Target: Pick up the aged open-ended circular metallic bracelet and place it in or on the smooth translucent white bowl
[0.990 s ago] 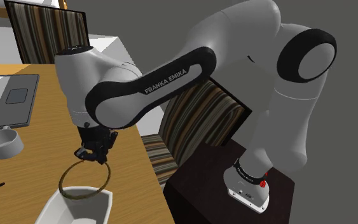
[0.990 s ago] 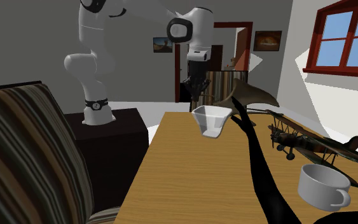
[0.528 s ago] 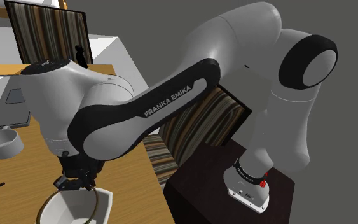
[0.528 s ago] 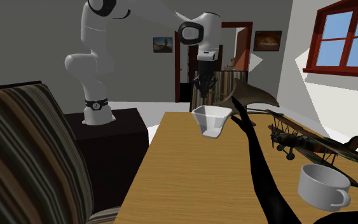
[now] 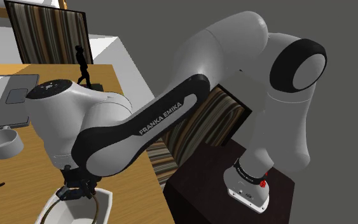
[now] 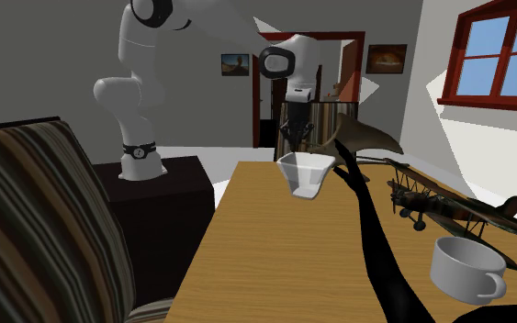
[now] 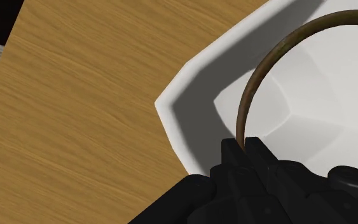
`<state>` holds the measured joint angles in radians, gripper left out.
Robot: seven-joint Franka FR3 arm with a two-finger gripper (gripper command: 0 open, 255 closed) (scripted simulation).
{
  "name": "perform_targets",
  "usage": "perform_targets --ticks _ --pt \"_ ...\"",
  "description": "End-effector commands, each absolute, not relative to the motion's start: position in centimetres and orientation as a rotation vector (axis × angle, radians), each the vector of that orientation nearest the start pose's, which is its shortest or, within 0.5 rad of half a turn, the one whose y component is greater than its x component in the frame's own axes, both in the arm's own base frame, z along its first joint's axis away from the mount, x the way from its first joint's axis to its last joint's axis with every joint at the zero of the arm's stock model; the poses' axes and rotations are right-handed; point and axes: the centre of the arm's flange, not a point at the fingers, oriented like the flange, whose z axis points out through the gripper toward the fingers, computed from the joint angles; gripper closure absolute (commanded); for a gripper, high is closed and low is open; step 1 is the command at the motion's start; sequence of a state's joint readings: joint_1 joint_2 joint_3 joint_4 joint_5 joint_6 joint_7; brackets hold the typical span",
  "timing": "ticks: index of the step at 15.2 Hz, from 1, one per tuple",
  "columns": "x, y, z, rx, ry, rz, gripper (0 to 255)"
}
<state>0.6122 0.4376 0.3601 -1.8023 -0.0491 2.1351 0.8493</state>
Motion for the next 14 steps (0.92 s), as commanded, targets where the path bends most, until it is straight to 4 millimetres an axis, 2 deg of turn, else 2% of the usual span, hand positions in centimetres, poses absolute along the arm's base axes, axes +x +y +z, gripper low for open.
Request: perform_targets --ticks 1,6,14 --pt "37.4 51.6 30.0 -3.12 -0.196 0.209 255" --pt "37.4 51.6 27.3 -3.12 -0.196 0.209 255" --pt "37.4 51.6 27.3 -3.121 -0.196 0.209 255"
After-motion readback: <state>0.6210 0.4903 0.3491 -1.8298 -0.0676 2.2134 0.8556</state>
